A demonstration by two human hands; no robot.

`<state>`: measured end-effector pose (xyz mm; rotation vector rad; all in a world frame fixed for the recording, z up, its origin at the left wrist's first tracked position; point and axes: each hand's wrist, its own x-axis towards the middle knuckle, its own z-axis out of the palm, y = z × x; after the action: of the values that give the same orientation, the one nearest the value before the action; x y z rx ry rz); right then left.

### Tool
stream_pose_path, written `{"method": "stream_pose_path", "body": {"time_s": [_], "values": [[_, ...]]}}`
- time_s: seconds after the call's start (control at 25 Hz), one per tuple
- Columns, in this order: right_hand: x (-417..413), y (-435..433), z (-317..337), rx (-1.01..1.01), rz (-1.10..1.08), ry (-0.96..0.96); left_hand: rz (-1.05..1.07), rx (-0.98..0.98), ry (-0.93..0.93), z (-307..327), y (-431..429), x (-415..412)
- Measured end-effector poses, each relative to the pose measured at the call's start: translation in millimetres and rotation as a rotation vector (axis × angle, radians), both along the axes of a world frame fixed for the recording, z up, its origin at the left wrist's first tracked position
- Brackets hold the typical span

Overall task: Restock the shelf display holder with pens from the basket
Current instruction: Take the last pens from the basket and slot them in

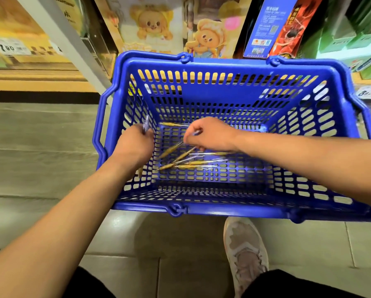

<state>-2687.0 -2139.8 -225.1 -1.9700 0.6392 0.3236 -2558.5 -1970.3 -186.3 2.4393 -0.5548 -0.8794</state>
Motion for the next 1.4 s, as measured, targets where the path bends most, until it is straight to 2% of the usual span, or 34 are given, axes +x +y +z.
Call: {"method": "stream_pose_path", "body": {"time_s": [0.08, 0.16, 0.24, 0.32, 0.36, 0.48, 0.52, 0.64, 0.72, 0.96, 1.08, 1.2, 1.28, 1.4], "values": [[6, -6, 9, 0.095, 0.044, -0.014, -0.134, 0.020, 0.043, 2, 1, -5], [13, 0, 9, 0.357, -0.007, -0.042, -0.172, -0.060, 0.272, 1, 1, -14], [18, 4, 3, 0.641, -0.072, -0.074, -0.030, -0.205, 0.581, -1, 1, -21], [16, 0, -9, 0.781, -0.109, -0.040, 0.095, -0.269, 0.678, -4, 0, -19], [14, -3, -17, 0.690, -0.089, 0.009, 0.145, -0.278, 0.685, -5, 1, -17], [-4, -2, -52, -0.085, 0.216, 0.222, 0.252, -0.284, 0.716, -5, 1, -12], [-11, 3, -64, -0.278, 0.320, 0.269, 0.270, -0.293, 0.739, -4, 1, -10], [-29, 23, -93, -0.588, 0.563, 0.337, 0.312, -0.324, 0.806, -2, -2, -7], [-34, 28, -104, -0.698, 0.664, 0.314, 0.337, -0.343, 0.831, -2, -5, -7], [-32, 14, -99, -0.567, 0.624, 0.373, 0.399, -0.322, 0.793, -7, -12, -9], [-38, 26, -98, -0.629, 0.734, 0.400, 0.409, -0.311, 0.788, -7, -14, -8], [-42, 37, -99, -0.666, 0.711, 0.388, 0.405, -0.301, 0.791, -7, -15, -9], [-38, 30, -89, -0.565, 0.631, 0.344, 0.387, -0.288, 0.775, -6, -15, -10], [-23, 11, -62, -0.219, 0.399, 0.200, 0.315, -0.266, 0.693, -6, -13, -10]]}}
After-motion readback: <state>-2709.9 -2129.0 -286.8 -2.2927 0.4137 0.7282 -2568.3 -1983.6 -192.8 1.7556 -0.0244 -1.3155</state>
